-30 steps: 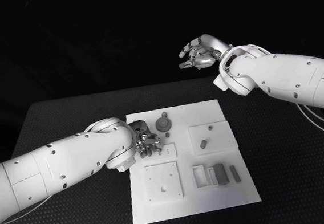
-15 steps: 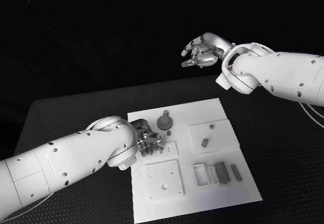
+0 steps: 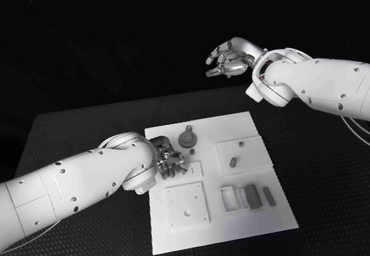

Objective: Assemble the parts on the task board

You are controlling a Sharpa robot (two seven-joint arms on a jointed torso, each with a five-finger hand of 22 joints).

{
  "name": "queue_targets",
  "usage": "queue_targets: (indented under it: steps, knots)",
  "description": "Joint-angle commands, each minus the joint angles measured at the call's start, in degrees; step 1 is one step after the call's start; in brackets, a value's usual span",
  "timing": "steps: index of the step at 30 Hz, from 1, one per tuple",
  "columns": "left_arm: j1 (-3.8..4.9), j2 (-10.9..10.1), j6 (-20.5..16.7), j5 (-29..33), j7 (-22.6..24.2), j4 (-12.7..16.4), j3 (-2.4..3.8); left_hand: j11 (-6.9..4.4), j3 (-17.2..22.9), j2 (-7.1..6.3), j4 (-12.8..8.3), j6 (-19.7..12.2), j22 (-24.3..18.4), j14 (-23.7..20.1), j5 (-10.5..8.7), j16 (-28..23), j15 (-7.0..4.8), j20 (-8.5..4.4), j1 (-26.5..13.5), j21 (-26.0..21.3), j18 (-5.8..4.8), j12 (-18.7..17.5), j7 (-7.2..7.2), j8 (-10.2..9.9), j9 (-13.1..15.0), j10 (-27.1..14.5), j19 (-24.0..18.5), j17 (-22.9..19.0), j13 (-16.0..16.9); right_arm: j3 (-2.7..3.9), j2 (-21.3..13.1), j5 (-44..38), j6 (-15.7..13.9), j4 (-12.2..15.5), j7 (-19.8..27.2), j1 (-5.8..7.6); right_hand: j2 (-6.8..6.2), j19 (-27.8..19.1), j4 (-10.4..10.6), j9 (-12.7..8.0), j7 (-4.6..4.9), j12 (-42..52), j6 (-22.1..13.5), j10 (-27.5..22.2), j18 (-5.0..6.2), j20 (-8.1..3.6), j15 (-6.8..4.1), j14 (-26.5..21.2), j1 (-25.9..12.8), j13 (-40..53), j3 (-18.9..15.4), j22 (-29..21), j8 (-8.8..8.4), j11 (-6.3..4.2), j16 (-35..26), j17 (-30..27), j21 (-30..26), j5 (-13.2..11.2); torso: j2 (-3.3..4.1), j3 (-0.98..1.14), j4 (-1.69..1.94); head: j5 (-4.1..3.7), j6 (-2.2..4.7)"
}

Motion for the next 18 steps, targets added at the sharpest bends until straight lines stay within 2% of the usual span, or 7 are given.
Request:
queue_targets:
  steps: [1,10,14,18]
  knots:
    - [-0.13,0.06,1.38,0.03,-0.27,0.27,-0.05,-0.55,0.08,0.54,-0.13,4.08,0.09,-0.37,0.17,0.33,0.03,0.03,-0.04,-0.20,-0.01,-0.38,-3.67,-0.26,0.07,-0.68,-0.08,-0.13,-0.09,0.03,0.07,-0.37,1.04,0.02,0.08,0.04,0.52,-0.30,-0.14,-0.06,0.40,0.40,0.12,-0.46,0.84,0.05,0.02,-0.34,0.13,-0.10,-0.05,1.06,0.15,0.07,0.17,-0.05,-0.19,-0.02,-0.01,-0.03,0.02,0.07,-0.11]
    - [-0.13,-0.09,1.58,0.03,-0.69,0.39,-0.05,-0.54,0.03,0.64,-0.16,4.14,0.24,-0.46,0.14,0.52,0.04,0.04,-0.05,-0.26,-0.01,-0.42,-3.64,-0.50,0.05,-0.68,-0.11,-0.44,-0.27,0.03,0.10,-0.37,1.19,0.02,0.06,0.04,0.56,-0.31,-0.15,-0.07,0.41,0.42,0.12,-0.47,0.84,0.07,0.03,-0.36,0.11,-0.13,-0.08,1.06,0.16,0.08,0.18,-0.06,-0.19,-0.02,-0.01,0.01,-0.03,0.22,-0.15]
    - [-0.22,-0.06,1.59,0.07,-0.75,0.54,-0.05,-0.56,0.00,0.68,-0.18,4.15,0.31,-0.49,0.13,0.61,0.03,0.04,-0.06,-0.27,0.00,-0.44,-3.62,-0.61,0.04,-0.69,-0.10,-0.57,-0.35,0.03,0.11,-0.37,1.29,-0.01,0.05,0.04,0.58,-0.32,-0.16,-0.08,0.41,0.43,0.12,-0.48,0.84,0.07,0.03,-0.37,0.11,-0.14,-0.08,1.06,0.16,0.08,0.19,-0.07,-0.19,-0.02,-0.02,-0.05,0.07,0.13,-0.30]
    - [-0.26,-0.27,0.65,0.03,-0.89,0.51,-0.05,-0.55,-0.03,0.67,-0.18,4.16,0.35,-0.54,0.13,0.68,0.04,0.05,-0.08,-0.30,-0.01,-0.45,-3.61,-0.69,0.04,-0.71,-0.11,-0.68,-0.41,0.03,0.11,-0.38,1.29,0.00,0.06,0.04,0.60,-0.33,-0.17,-0.08,0.41,0.44,0.12,-0.48,0.84,0.08,0.03,-0.38,0.11,-0.16,-0.09,1.06,0.17,0.08,0.20,-0.07,-0.19,-0.02,-0.05,-0.04,0.08,0.39,-0.35]
